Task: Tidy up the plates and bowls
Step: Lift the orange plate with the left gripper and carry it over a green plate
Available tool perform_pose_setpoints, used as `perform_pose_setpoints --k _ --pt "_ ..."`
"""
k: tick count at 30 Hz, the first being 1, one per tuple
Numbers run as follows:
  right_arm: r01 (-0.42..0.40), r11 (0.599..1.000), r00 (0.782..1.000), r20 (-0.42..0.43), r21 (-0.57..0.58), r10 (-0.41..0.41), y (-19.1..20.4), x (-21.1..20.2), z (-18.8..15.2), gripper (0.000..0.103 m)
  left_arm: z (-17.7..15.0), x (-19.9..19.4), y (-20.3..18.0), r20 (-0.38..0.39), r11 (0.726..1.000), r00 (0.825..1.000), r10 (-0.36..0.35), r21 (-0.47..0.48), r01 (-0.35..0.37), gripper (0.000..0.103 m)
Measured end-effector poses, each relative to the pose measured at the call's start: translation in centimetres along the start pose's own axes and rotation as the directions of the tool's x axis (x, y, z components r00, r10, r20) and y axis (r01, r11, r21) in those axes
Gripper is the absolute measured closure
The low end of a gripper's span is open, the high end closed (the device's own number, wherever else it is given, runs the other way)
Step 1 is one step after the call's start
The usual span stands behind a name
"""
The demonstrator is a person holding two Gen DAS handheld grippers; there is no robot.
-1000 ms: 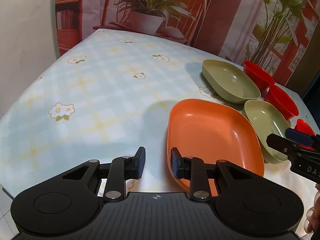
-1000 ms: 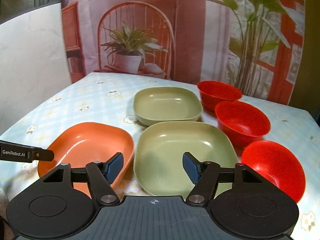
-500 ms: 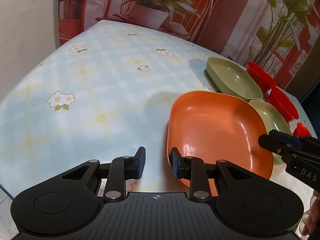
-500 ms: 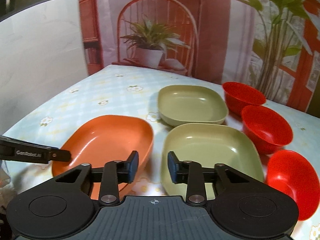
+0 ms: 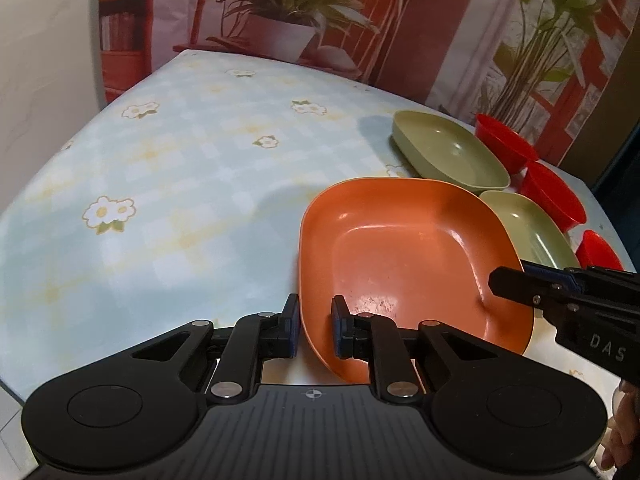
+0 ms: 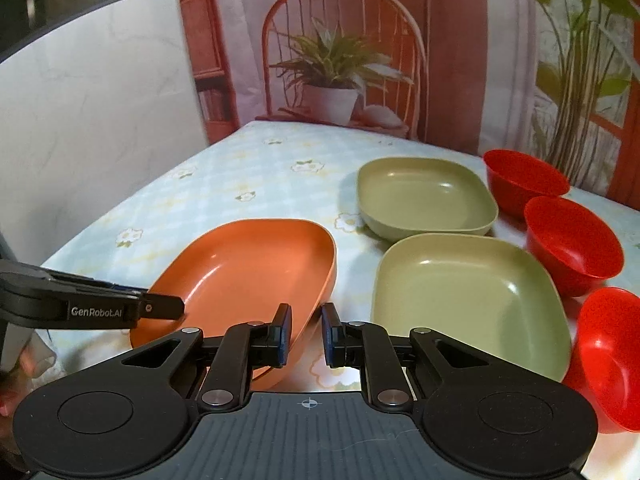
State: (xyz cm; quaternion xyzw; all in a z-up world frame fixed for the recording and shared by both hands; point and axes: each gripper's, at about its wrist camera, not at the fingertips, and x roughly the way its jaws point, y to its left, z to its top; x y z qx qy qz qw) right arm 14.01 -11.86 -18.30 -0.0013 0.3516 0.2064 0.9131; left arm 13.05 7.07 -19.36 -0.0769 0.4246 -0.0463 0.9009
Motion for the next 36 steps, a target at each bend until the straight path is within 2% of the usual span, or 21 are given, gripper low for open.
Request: perform_pose_setpoints --k 9,14,25,28,36 --pt "0.009 0.999 0.999 0.045 0.049 -0.012 -2.0 -1.4 0.5 0.089 1.1 -0.8 -1.7 0.018 0.995 0.997 -0.071 0.074 0.069 0.086" --pt "0.021 0.997 0.997 0.077 0.080 -0.027 -4.2 -2.6 1.2 0.089 2.1 -0.6 -3.5 0.002 0.985 0.992 -0.127 0.116 0.126 0.086" --pt "0.052 0.992 0.992 0.112 0.115 -0.065 -8.9 -4.5 2.4 0.089 3.8 0.7 -7.7 -0.039 0.958 0.981 -0.188 0.211 0.192 0.085" --pt "0.064 0.990 0.990 0.116 0.129 -0.080 -10.2 -4.8 2.5 0.089 4.4 1.3 -8.6 -0.056 0.953 0.974 -0.218 0.204 0.225 0.084" --pt "0.084 0.982 0.986 0.128 0.170 -0.107 -13.3 -5.3 3.0 0.089 5.4 1.7 -11.1 -0.044 0.938 0.972 -0.230 0.255 0.234 0.084"
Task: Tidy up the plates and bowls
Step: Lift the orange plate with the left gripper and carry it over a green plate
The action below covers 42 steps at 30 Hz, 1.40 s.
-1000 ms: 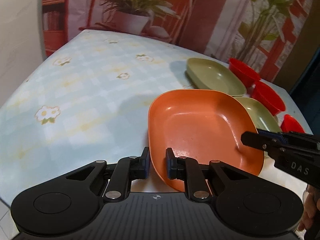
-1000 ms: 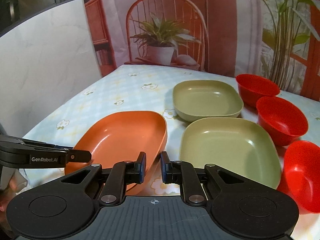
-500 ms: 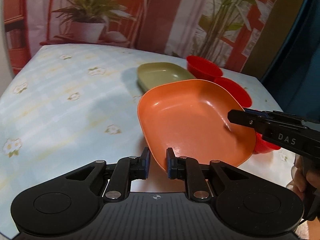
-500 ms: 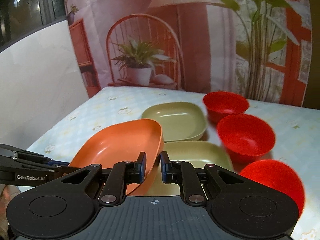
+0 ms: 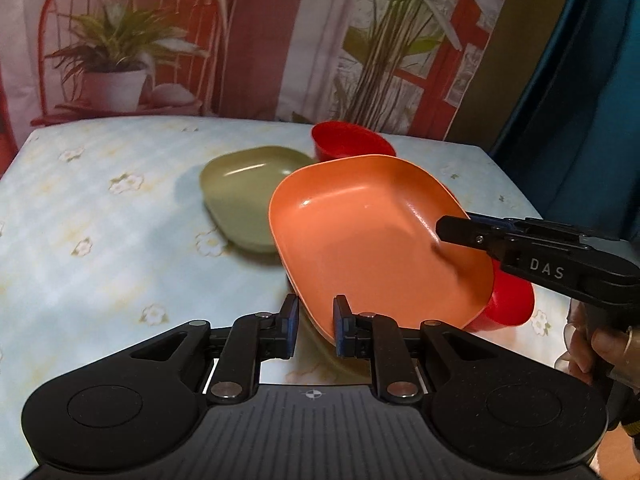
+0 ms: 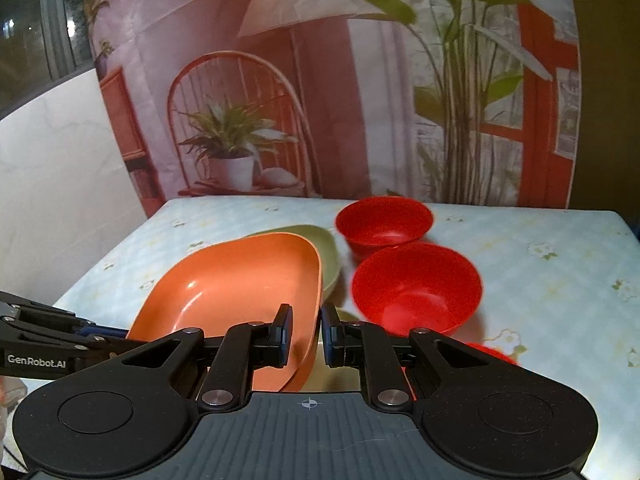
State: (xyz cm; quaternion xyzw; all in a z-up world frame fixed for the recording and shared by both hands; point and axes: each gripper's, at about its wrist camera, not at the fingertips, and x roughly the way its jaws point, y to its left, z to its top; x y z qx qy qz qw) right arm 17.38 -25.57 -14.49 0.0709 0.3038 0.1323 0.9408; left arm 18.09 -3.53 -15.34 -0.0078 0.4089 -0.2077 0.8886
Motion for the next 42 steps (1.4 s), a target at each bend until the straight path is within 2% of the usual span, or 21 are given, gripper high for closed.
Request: perform_pose_setpoints --k 17,30,42 --pt "0.032 0.999 0.999 -0.021 0.002 -0.032 -3.0 0.3 0.2 0.089 -0.7 2.3 -1.7 -0.050 0.999 0.997 -0.053 0.001 0.053 0.083" --pt "0.024 1.000 0.999 -0.029 -0.016 -0.024 -2.7 1.9 0.6 0.089 -0.3 2.7 -1.2 -0.044 0.999 0.998 -0.033 -0.022 0.032 0.083" --pt "0.010 1.000 0.997 -0.078 -0.020 -0.012 -2.1 3.6 0.0 0.088 -1.1 3.2 -0.4 -0.087 0.999 0.996 -0.018 -0.050 0.014 0.083"
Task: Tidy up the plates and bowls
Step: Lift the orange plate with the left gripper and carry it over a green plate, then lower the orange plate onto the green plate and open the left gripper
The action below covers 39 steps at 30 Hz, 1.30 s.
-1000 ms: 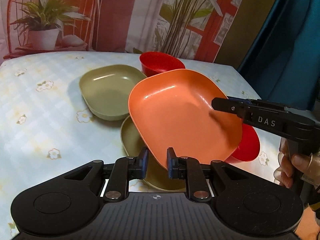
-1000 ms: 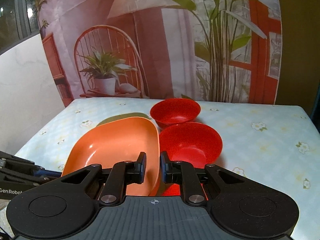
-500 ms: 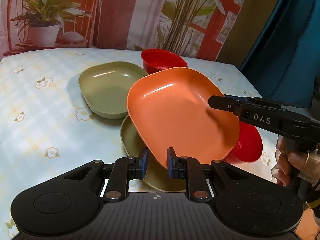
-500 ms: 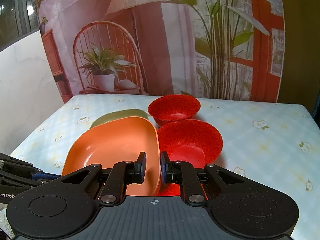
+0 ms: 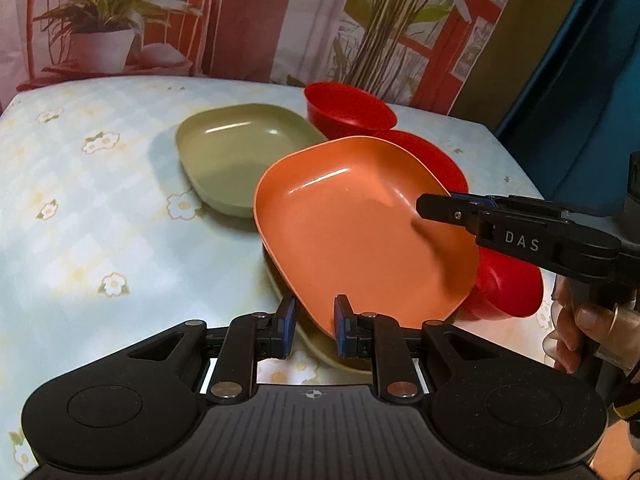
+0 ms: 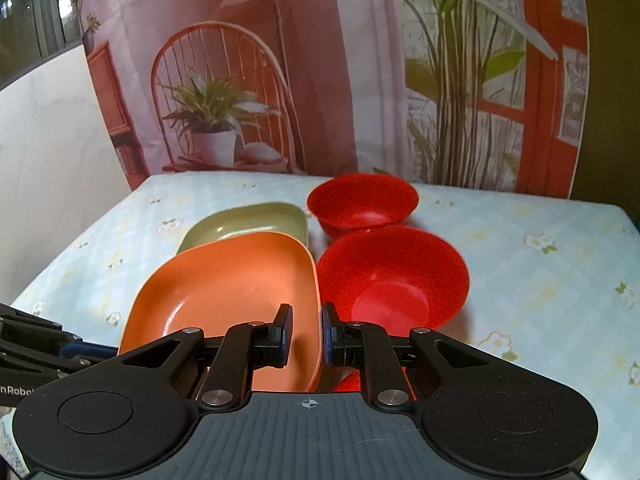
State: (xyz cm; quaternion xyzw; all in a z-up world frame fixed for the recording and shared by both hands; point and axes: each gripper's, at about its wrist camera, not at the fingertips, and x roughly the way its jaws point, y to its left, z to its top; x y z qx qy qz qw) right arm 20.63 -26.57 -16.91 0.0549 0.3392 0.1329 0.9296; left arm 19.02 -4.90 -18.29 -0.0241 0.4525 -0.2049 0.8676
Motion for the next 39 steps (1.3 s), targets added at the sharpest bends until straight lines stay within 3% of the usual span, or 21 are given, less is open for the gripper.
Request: perform_pose_setpoints --k 18,39 --pt "-0.002 1.000 0.999 -0.048 0.013 0.002 -0.3 0.3 -1.9 0.088 -0.7 0.4 -0.3 -0.017 1.000 1.000 0.011 0.020 -0.011 0.081" --pt "0.011 1.000 0.997 -0.071 -0.002 -0.011 0.2 0.6 -1.7 0.087 -0.8 0.3 0.0 -0.015 1.000 1.000 0.011 0.005 -0.010 0.081"
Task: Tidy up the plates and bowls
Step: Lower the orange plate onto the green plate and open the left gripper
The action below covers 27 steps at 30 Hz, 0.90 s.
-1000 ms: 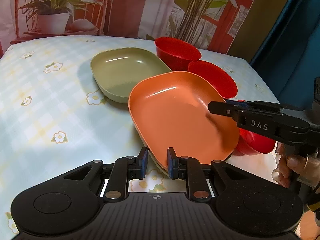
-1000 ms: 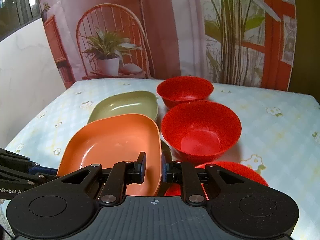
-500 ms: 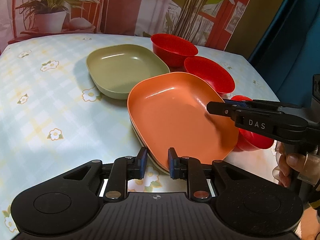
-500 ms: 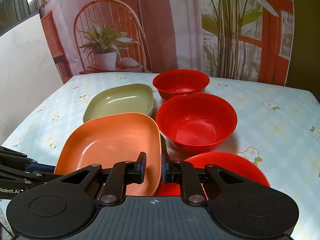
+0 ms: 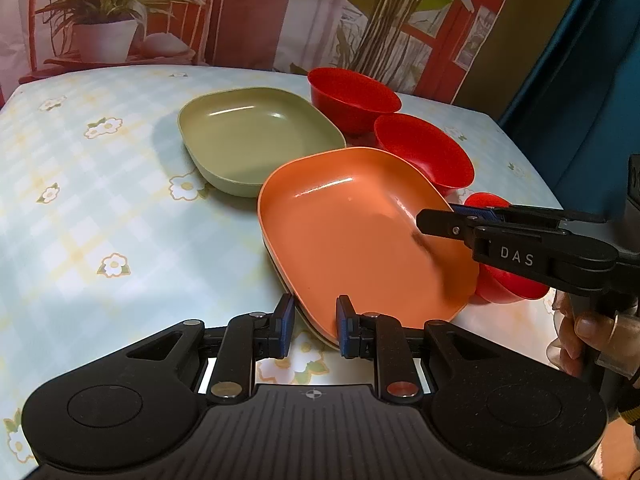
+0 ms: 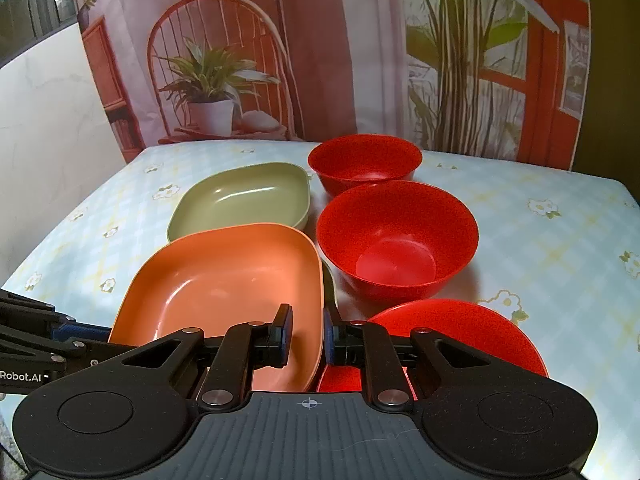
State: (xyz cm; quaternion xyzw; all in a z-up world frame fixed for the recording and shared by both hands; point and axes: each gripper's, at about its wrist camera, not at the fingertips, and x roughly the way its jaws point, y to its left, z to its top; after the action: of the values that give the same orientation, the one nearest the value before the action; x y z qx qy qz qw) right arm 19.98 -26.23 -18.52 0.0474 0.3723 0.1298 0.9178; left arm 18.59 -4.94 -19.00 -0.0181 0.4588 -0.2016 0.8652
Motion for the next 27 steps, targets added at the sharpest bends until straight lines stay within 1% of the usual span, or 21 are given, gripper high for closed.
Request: perform_pose_setpoints --k 27 --pt "-0.002 1.000 1.000 -0.019 -0.016 0.001 0.37 0.10 -0.20 0.088 0.00 -0.30 0.44 0.006 1.000 1.000 0.003 -0.013 -0.003 0.081"
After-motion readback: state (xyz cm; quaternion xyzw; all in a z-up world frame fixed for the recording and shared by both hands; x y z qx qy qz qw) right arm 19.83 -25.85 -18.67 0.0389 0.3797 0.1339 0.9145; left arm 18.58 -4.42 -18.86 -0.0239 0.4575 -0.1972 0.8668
